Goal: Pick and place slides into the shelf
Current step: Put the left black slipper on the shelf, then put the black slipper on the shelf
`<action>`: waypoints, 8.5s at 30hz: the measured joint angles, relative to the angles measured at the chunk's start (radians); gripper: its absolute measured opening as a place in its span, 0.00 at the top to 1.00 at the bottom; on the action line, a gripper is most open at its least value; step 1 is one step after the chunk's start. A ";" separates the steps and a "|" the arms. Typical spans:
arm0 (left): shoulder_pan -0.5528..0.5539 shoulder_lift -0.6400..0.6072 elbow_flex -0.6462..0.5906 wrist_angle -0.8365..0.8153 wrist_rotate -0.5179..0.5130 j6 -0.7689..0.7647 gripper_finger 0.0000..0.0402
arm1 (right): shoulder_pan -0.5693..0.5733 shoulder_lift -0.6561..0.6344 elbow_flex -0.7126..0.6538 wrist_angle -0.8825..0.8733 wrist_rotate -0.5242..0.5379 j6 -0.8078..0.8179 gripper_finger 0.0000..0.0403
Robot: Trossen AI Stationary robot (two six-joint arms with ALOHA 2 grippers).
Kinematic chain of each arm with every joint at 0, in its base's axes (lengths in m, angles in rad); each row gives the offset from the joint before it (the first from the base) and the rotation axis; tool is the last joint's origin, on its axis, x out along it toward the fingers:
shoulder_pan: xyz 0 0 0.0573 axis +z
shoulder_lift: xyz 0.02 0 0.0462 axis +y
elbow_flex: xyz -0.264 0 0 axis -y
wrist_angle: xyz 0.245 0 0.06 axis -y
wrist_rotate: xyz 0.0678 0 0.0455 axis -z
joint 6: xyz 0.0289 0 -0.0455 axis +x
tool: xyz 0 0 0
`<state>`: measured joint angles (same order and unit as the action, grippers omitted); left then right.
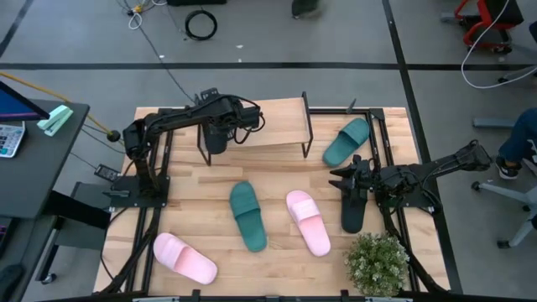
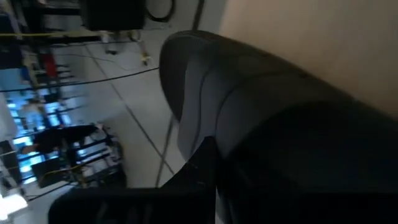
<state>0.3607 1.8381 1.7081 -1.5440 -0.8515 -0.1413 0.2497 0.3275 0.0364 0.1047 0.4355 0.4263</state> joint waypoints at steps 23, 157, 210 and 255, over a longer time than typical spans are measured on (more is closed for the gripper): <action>-0.002 0.000 0.000 -0.028 0.090 0.049 0.53 | 0.000 0.000 0.000 0.000 -0.003 0.027 0.50; -0.451 0.007 -0.096 0.034 0.199 -0.362 0.66 | 0.008 0.008 0.000 -0.006 -0.059 -0.115 0.50; -0.652 -0.375 -0.095 0.188 0.127 -0.457 0.62 | 0.266 1.099 0.956 -0.629 -0.205 0.193 0.58; -0.653 -0.373 -0.096 0.179 0.095 -0.450 0.64 | 0.460 1.249 0.956 -0.897 -0.276 0.603 0.47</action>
<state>-0.2920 1.4651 1.6123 -1.3651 -0.7569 -0.5913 0.7101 1.5761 0.9920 -0.7925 0.1596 1.0290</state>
